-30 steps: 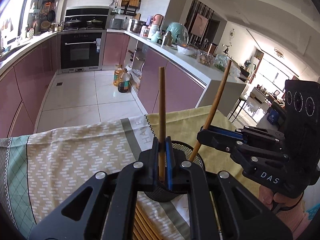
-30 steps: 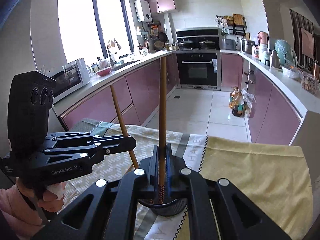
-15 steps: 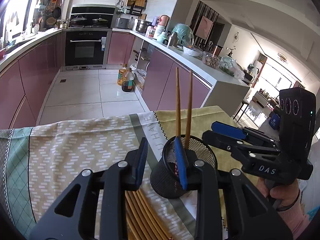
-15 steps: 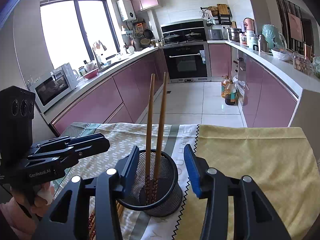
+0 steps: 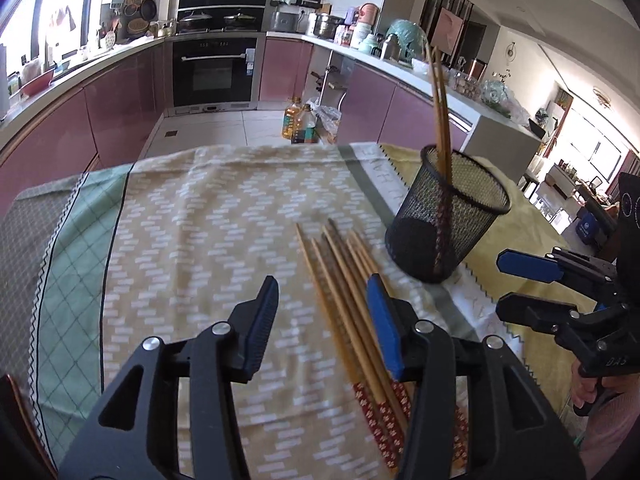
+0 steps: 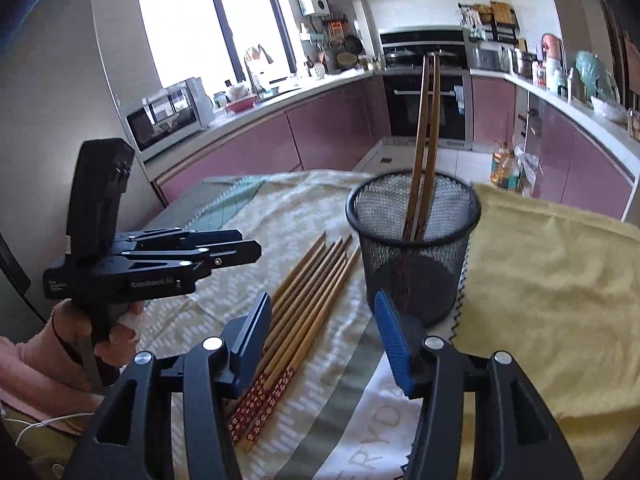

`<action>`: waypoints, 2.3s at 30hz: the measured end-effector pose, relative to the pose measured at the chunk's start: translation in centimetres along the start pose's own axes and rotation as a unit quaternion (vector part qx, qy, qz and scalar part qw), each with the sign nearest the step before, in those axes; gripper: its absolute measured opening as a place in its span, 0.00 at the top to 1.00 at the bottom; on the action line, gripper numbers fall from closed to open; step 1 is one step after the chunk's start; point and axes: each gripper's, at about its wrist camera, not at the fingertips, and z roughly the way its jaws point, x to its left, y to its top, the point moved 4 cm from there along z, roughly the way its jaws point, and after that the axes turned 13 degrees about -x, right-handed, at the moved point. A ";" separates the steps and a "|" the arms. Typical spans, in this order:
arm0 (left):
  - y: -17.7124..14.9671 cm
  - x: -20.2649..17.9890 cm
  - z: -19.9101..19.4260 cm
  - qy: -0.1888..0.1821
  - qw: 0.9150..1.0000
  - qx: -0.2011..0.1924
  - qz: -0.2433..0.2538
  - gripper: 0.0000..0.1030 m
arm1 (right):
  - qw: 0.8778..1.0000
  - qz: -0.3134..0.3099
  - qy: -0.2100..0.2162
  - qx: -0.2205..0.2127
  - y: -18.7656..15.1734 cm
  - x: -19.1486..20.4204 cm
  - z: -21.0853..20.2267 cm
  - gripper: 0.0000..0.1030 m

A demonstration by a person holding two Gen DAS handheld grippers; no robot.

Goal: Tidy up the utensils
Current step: 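Open the right gripper and withdraw it back toward the chopsticks, then close the right gripper on another wooden chopstick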

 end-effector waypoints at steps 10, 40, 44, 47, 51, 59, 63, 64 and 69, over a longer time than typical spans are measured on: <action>-4.0 0.8 0.1 0.014 0.999 0.038 -0.005 0.56 | 0.999 0.011 -0.027 0.046 -2.6 0.7 3.3 0.59; -2.7 -0.7 3.0 0.018 0.997 0.066 0.023 0.79 | 0.993 -0.040 -0.082 0.077 -2.5 2.1 5.9 0.76; -2.1 -0.8 3.9 0.023 0.997 0.067 0.026 0.79 | 0.993 -0.037 -0.084 0.076 -2.2 2.0 6.4 0.77; -1.9 -0.6 4.5 0.024 0.997 0.069 0.021 0.83 | 0.993 -0.033 -0.084 0.074 -2.0 1.8 6.8 0.80; -1.6 -0.5 5.0 0.030 0.997 0.067 0.015 0.89 | 0.994 -0.020 -0.083 0.069 -1.8 1.5 7.1 0.86; -1.7 -0.6 5.0 0.031 0.998 0.061 -0.002 0.91 | 0.996 0.025 -0.065 0.061 -2.0 0.6 6.6 0.93; -2.0 -0.7 4.6 0.028 0.998 0.058 -0.011 0.92 | 0.996 0.035 -0.059 0.059 -2.0 0.3 6.3 0.94; -2.0 -0.7 4.5 0.027 0.998 0.058 -0.013 0.93 | 0.996 0.036 -0.058 0.058 -2.0 0.4 6.2 0.94; -2.4 -0.6 3.8 0.021 0.998 0.057 -0.026 0.93 | 0.996 0.040 -0.049 0.055 -2.2 0.3 5.4 0.95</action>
